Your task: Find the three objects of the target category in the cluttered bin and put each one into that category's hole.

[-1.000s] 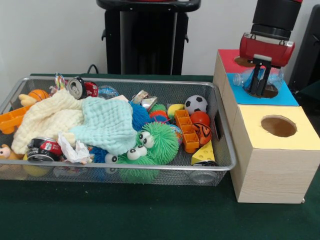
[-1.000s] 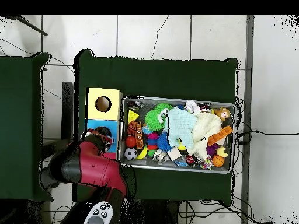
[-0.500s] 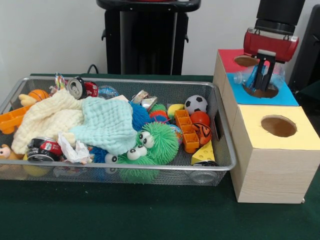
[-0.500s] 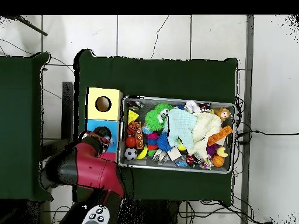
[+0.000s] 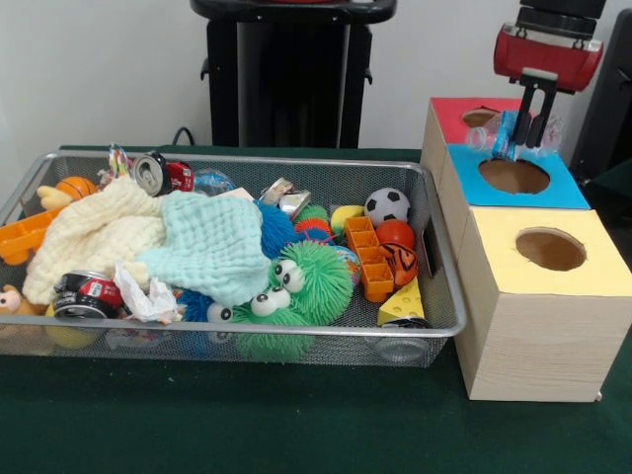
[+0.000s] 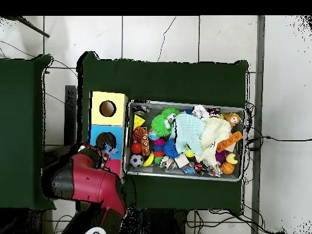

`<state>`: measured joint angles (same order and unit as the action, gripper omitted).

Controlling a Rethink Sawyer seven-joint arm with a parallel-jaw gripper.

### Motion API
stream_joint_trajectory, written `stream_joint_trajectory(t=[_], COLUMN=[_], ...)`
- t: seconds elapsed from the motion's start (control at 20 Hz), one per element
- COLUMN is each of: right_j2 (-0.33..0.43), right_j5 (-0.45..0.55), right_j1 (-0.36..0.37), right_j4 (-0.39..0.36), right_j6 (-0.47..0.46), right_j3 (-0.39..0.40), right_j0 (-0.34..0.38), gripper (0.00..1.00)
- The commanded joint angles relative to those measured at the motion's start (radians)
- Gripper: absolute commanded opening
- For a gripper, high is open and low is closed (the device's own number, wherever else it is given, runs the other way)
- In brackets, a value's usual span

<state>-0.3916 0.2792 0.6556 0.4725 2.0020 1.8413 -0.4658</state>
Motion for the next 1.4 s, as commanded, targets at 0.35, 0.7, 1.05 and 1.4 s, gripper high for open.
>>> stream_joint_trajectory(t=[0.35,0.7,1.05,1.4], right_j2=[-0.004,-0.022,-0.047,-0.065], right_j5=[0.154,0.206,0.274,0.321], right_j1=[0.016,0.029,0.053,0.057], right_j4=[0.009,0.003,-0.008,-0.011], right_j6=[0.224,0.226,0.230,0.240], right_j3=[-0.047,-0.063,-0.080,-0.106], right_j0=[0.000,-0.009,-0.019,-0.028], gripper=[0.00,0.00,0.00,0.00])
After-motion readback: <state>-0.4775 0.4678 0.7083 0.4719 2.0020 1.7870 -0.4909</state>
